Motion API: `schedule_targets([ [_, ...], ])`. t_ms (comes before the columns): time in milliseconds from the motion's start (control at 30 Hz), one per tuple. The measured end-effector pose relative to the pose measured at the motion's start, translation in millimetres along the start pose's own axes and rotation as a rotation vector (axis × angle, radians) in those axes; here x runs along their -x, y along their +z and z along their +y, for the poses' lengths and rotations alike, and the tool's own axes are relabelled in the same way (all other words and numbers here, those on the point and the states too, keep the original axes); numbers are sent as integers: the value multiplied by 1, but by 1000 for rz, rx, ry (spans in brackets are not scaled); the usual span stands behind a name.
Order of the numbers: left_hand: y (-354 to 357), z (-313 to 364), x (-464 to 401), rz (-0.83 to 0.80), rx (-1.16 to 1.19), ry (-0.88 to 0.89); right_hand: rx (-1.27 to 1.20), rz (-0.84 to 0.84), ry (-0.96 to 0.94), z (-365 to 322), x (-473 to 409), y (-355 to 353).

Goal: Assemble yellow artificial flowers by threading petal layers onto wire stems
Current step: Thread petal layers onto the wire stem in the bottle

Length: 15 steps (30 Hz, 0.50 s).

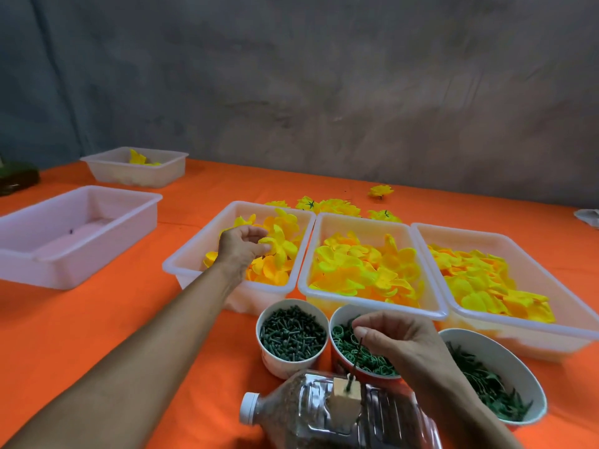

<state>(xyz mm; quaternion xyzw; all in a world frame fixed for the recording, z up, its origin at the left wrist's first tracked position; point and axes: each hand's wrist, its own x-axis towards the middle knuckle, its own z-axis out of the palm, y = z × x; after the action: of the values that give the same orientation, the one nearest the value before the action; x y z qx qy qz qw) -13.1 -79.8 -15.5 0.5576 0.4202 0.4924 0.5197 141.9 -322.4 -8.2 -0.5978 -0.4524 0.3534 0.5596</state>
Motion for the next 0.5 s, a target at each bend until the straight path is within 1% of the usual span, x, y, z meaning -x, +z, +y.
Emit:
schedule_targets([
  [133, -1, 5, 3, -31, 203, -43, 20, 37, -21, -1, -12, 8],
  [300, 3, 9, 7, -141, 307, -27, 72, 152, -42, -10, -48, 22],
  [367, 8, 12, 12, -190, 369, -24, 41, 130, 8, -16, -67, 30],
  [467, 16, 16, 22, -275, 419, 7, -169, 9, 179, -26, -90, 43],
  [500, 17, 17, 25, -300, 416, 20, -229, -30, 209, -27, -95, 46],
])
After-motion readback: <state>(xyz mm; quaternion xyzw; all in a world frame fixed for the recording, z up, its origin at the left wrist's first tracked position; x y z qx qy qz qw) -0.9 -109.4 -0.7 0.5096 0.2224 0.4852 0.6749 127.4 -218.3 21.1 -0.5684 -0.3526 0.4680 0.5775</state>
